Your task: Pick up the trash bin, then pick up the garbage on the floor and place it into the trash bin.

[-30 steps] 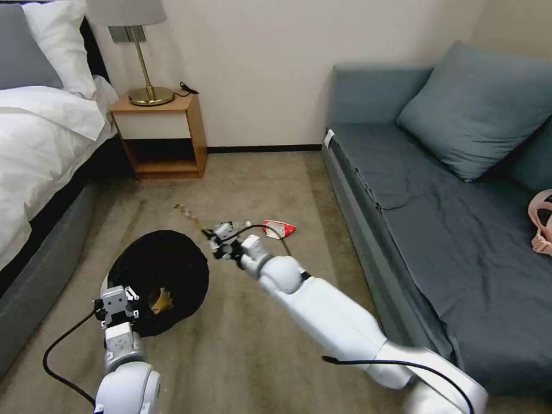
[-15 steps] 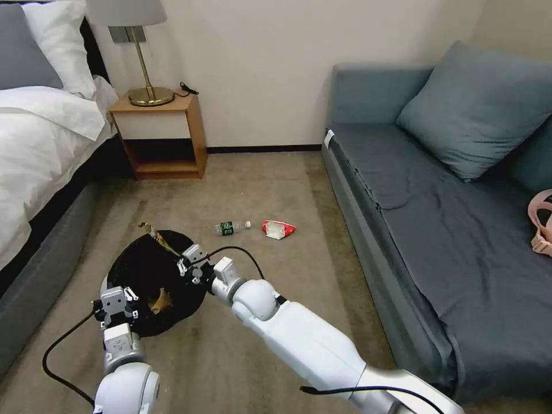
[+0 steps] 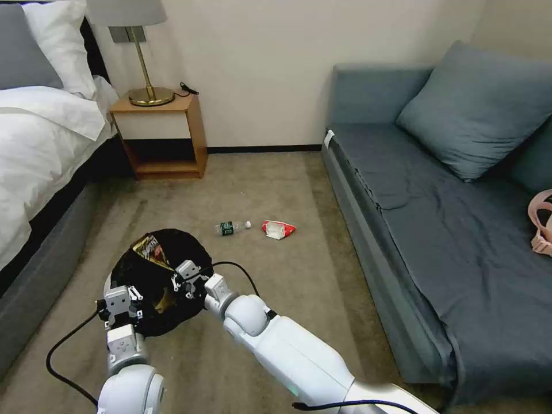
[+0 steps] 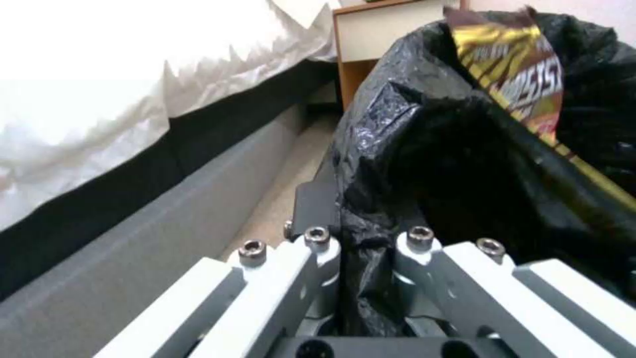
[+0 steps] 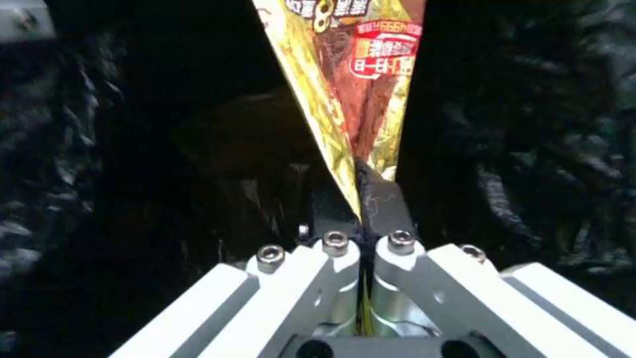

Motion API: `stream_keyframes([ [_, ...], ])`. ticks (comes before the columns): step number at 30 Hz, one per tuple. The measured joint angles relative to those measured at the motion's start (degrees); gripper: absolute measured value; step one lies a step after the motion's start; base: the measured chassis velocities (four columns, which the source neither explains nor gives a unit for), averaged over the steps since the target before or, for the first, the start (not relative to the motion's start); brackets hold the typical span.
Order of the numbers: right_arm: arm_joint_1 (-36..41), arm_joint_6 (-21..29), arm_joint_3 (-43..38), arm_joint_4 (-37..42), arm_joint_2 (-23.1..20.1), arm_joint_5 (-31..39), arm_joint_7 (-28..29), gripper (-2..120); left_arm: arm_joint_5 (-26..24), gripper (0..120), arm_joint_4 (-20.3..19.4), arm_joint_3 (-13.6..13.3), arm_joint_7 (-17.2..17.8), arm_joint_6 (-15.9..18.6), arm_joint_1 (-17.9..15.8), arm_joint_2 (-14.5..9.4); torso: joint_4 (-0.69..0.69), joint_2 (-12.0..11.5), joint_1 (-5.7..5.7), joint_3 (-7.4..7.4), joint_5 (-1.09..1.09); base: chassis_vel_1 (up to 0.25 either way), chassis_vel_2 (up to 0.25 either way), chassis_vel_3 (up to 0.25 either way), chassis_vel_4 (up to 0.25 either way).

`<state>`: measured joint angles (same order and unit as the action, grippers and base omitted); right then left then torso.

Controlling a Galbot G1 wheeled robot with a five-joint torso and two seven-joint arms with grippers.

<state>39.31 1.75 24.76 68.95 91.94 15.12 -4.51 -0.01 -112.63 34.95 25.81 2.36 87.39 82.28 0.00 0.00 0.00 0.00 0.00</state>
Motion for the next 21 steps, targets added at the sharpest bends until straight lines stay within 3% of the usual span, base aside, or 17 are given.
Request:
stream_keyframes([
  [7, 0.6, 0.8, 0.0, -0.6, -0.1, -1.2, 0.6, 0, 0.3, 4, -0.7, -0.4, 0.1, 0.0, 0.4, 0.4, 0.0, 0.0, 0.0, 0.0, 0.0, 0.0, 0.0, 0.0, 0.0],
  [10, 1.2, 1.1, 0.0, -1.0, -0.3, -2.1, 0.7, 15, 0.3, 4, -1.1, 0.0, 0.2, -0.1, 0.6, 0.3, 0.0, 0.0, 0.0, 0.0, 0.0, 0.0, 0.0, 0.0, 0.0],
  [21, 1.7, 1.3, -1.3, -1.2, -0.3, -3.0, 1.0, 52, -0.3, 4, -1.1, 0.7, 0.3, -0.9, 1.1, -0.1, 0.0, 0.0, 0.0, 0.0, 0.0, 0.0, 0.0, 0.0, 0.0],
])
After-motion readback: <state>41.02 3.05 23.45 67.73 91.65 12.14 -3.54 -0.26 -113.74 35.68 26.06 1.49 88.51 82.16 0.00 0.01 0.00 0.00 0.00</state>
